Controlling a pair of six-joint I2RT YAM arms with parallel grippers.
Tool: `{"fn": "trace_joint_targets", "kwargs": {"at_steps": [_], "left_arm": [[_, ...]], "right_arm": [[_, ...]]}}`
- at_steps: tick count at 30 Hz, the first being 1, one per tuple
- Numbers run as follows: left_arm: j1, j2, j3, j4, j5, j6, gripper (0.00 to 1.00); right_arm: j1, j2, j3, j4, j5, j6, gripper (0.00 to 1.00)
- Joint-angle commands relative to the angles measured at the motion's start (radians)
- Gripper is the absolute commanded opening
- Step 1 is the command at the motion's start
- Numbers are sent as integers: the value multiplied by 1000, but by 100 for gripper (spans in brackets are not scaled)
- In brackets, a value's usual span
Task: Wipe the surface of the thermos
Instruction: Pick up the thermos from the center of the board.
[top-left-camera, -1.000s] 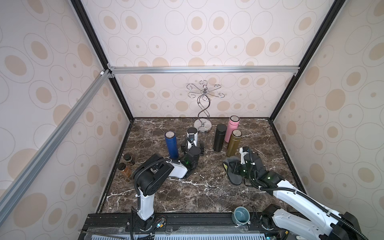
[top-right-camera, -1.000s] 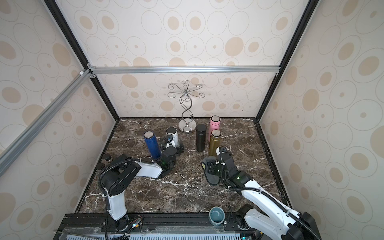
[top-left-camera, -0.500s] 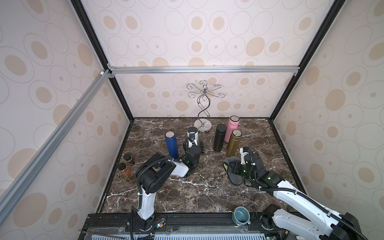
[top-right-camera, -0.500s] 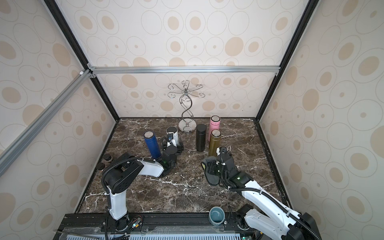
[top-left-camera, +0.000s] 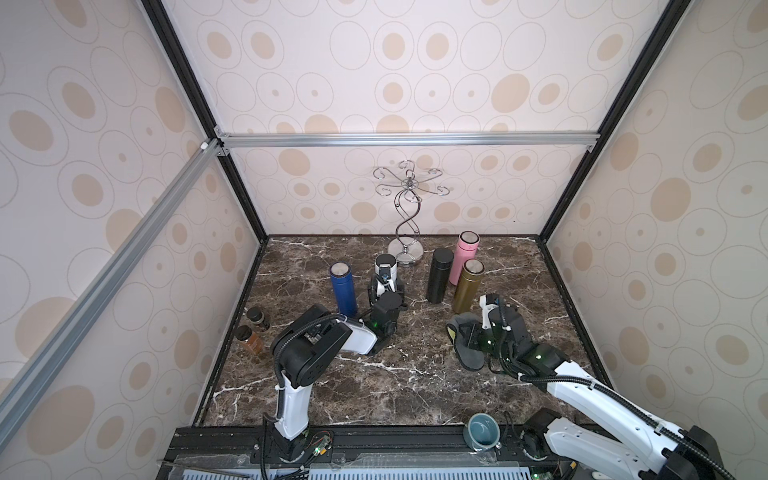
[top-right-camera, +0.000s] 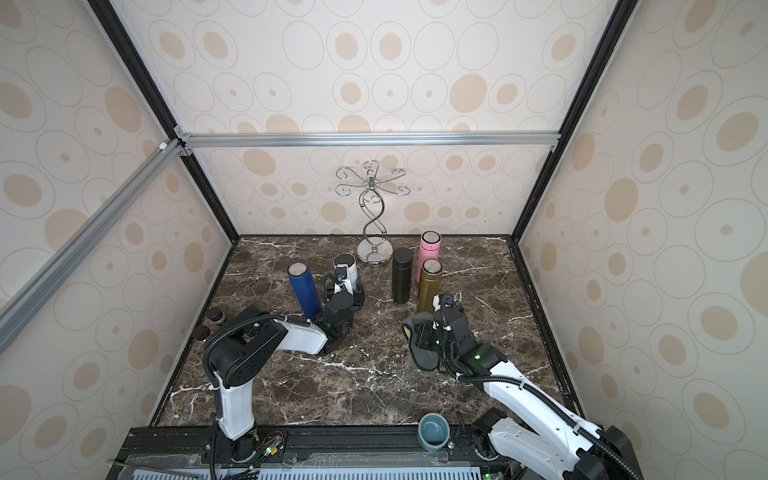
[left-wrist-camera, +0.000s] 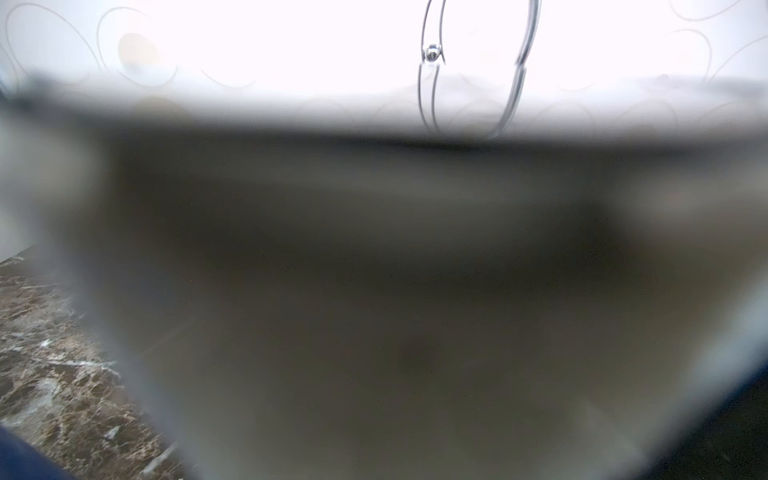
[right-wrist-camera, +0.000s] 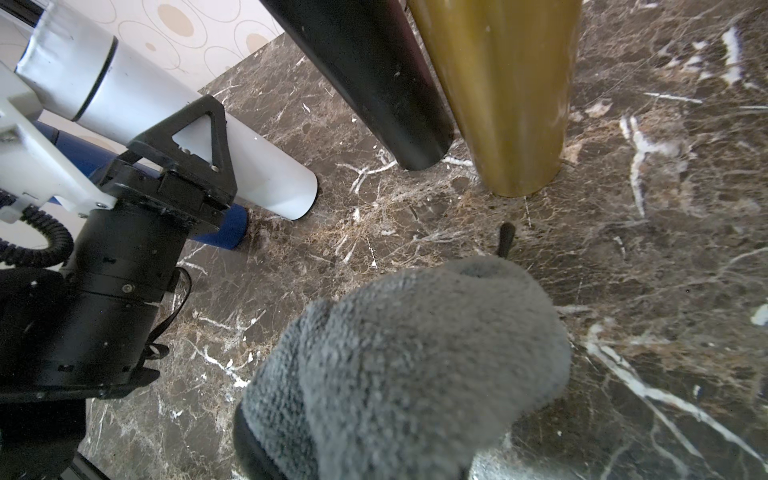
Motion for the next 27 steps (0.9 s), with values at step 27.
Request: {"fn": "trace_joint_targets", "kwargs": {"at_steps": [27], "left_arm": [[-19, -588, -345, -220, 775, 37, 0]], "right_arm": [[-6, -81, -64, 159, -194, -17, 0]]}}
